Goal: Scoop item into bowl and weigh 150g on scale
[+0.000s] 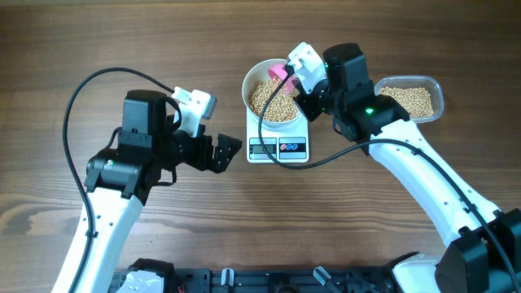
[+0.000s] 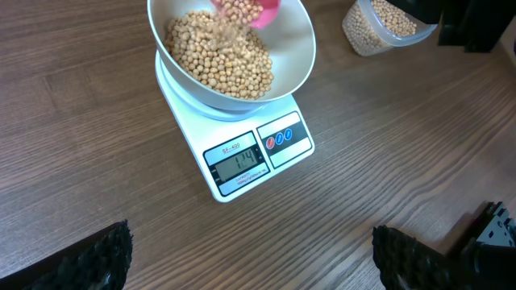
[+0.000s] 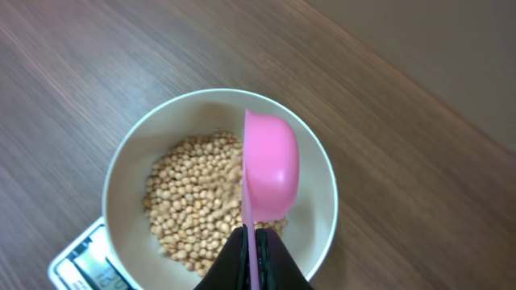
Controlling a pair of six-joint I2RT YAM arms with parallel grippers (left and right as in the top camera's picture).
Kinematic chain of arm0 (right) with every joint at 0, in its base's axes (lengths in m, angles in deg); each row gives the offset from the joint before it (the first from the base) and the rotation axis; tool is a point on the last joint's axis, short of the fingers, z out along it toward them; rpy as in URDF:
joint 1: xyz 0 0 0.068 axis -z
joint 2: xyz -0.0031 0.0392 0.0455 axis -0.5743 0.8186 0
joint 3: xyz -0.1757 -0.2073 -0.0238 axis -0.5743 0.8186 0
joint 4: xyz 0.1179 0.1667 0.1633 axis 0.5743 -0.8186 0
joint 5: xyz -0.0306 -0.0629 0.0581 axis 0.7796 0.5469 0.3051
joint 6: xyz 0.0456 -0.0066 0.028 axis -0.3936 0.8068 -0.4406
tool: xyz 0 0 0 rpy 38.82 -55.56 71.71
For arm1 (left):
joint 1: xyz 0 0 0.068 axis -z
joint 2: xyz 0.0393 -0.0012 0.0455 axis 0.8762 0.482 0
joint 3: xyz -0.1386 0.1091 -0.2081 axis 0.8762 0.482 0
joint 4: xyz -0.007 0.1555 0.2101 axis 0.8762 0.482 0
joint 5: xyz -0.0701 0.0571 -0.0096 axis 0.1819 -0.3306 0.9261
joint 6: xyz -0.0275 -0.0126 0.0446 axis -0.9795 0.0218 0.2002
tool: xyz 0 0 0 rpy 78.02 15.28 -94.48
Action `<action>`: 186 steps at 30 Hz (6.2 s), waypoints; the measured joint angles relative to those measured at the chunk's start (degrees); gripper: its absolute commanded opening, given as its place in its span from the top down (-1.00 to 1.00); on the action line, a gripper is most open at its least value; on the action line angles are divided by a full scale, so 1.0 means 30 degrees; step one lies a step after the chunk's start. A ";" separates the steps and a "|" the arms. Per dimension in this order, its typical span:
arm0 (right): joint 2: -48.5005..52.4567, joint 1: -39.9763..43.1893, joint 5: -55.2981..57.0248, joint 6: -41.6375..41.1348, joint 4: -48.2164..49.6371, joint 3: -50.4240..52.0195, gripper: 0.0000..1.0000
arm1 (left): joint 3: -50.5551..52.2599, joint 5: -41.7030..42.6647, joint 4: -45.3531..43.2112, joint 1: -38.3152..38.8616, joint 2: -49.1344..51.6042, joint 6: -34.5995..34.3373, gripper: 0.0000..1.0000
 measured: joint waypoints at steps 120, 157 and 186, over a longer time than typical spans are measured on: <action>0.0889 0.3060 -0.5683 -0.1450 -0.1224 -0.0007 0.92 | 0.0000 -0.0007 -0.0007 0.0000 0.0000 0.0000 -1.00; 0.2047 0.0787 -0.3971 -0.2004 0.0670 -0.0007 0.91 | 0.0000 0.0000 0.0000 0.0000 0.0000 0.0000 -1.00; -0.0889 0.3337 -0.5960 -0.6207 0.0262 -0.0007 0.91 | 0.0000 0.0000 0.0000 0.0000 0.0000 0.0000 -1.00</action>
